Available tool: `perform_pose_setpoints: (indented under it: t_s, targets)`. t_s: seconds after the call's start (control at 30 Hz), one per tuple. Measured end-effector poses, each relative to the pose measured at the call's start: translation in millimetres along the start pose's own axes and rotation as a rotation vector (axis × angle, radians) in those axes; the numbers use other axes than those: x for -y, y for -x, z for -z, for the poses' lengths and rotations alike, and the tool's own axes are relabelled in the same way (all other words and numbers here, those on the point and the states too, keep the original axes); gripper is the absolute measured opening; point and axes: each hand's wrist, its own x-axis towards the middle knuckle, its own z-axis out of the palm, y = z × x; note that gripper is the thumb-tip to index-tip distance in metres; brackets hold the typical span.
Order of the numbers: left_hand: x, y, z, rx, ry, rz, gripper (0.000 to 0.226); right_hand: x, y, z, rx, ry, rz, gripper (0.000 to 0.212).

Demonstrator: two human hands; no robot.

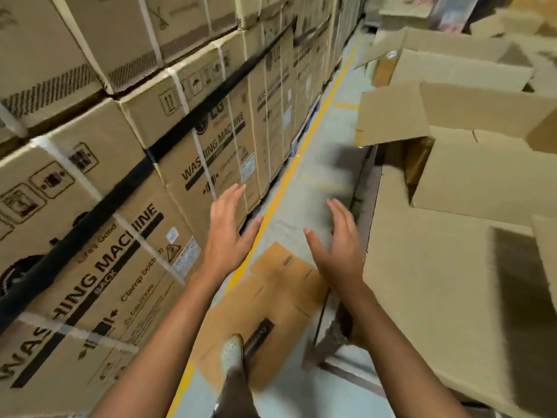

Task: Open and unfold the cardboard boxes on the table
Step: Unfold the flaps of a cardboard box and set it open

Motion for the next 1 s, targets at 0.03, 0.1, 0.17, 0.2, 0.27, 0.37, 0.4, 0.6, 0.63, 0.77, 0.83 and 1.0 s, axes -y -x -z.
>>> perform_pose_setpoints:
  t_s: [0.03,0.1,0.17,0.2,0.27,0.37,0.4,0.6,0.63,0.77,0.83,1.0]
  targets:
    - [11.1,-22.6,-4.2,0.022,0.018,-0.024,0.063,-1.0,-15.2,-8.6,-0.03,0.01,-0.02,0.067]
    - [29.6,-70.4,-11.1,0.056,0.045,-0.074,0.062,0.3,-48.6,-28.0,-0.101,0.027,-0.049,0.066]
    - [43.1,-115.7,-16.0,0.085,0.067,-0.117,0.06,5.9,-81.0,-45.8,-0.16,0.051,-0.09,0.063]
    - [47.8,-137.8,-17.9,0.104,0.084,-0.135,0.06,10.2,-96.9,-52.8,-0.183,0.056,-0.103,0.062]
    - [54.1,-179.7,-22.7,0.139,0.104,-0.185,0.06,18.4,-127.0,-63.0,-0.23,0.068,-0.111,0.062]
    - [64.8,-237.7,-37.6,0.192,0.127,-0.261,0.06,20.6,-167.1,-68.9,-0.288,0.1,-0.141,0.063]
    - [67.7,-255.8,-44.3,0.203,0.146,-0.279,0.059,18.7,-180.1,-69.7,-0.301,0.107,-0.149,0.064]
    - [81.4,-378.6,-108.9,0.255,0.185,-0.361,0.059,-14.9,-276.2,-66.5,-0.43,0.132,-0.143,0.069]
    - [81.4,-400.4,-122.8,0.265,0.187,-0.367,0.059,-22.8,-294.8,-64.6,-0.453,0.133,-0.137,0.07]
    - [74.9,-487.5,-176.3,0.283,0.192,-0.413,0.058,-57.7,-377.2,-51.3,-0.537,0.116,-0.128,0.069]
    - [64.3,-528.0,-198.8,0.289,0.204,-0.427,0.059,-70.3,-417.3,-39.7,-0.578,0.111,-0.128,0.068]
    - [36.1,-624.8,-247.2,0.272,0.377,-0.343,0.054,-93.9,-511.1,-11.3,-0.611,0.128,-0.134,0.066]
